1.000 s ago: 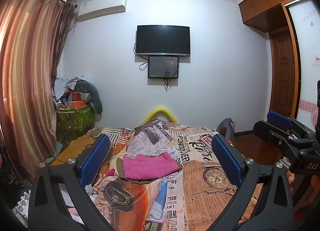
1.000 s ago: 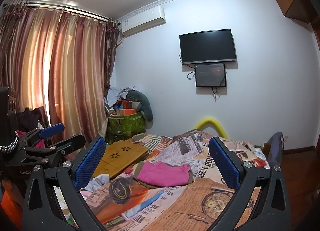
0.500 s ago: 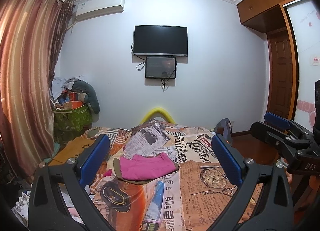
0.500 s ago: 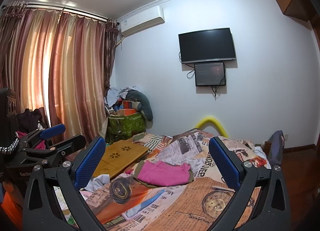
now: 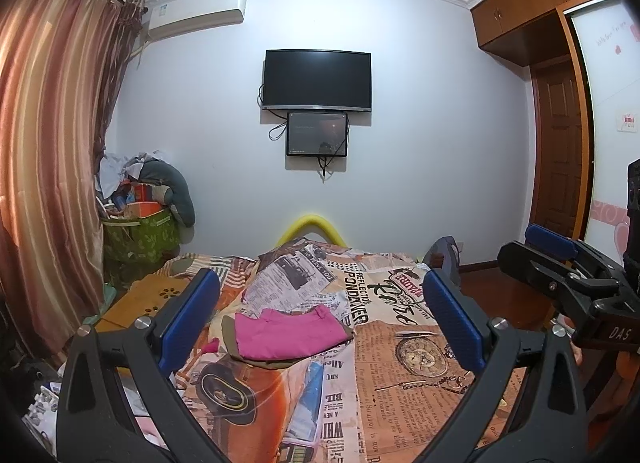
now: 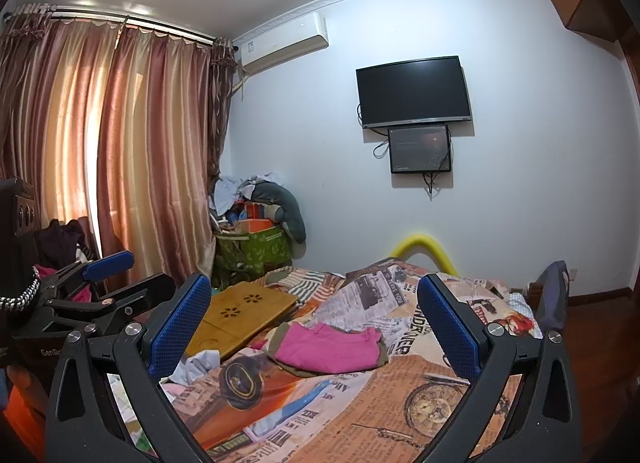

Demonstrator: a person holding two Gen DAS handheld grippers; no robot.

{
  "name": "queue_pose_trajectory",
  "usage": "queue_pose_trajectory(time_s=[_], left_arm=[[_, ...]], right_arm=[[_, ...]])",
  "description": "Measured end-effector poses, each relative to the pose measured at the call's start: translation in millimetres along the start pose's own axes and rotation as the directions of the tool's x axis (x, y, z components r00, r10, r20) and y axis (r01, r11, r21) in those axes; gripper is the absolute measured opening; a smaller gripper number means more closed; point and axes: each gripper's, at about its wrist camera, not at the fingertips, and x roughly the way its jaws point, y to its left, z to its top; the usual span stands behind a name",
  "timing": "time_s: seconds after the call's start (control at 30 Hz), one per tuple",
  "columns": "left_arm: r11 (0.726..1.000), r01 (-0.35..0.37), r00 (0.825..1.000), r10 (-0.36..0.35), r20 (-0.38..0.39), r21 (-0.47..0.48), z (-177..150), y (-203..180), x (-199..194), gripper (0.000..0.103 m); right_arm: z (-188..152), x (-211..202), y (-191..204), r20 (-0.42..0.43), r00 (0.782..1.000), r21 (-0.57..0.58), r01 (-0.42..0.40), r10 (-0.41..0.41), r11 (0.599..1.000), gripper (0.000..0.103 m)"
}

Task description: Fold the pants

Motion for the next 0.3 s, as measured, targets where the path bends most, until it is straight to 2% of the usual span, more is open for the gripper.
queue_pose_trajectory(time_s=[0.3], left_arm=[[1.000,0.001,1.000,-0.001,-0.007,0.001,-0.3,0.5,3.2,0.103]], right_arm=[[-0.2,2.0,0.7,-0.006,1.000,0.001,0.001,-0.001,1.000,0.103]])
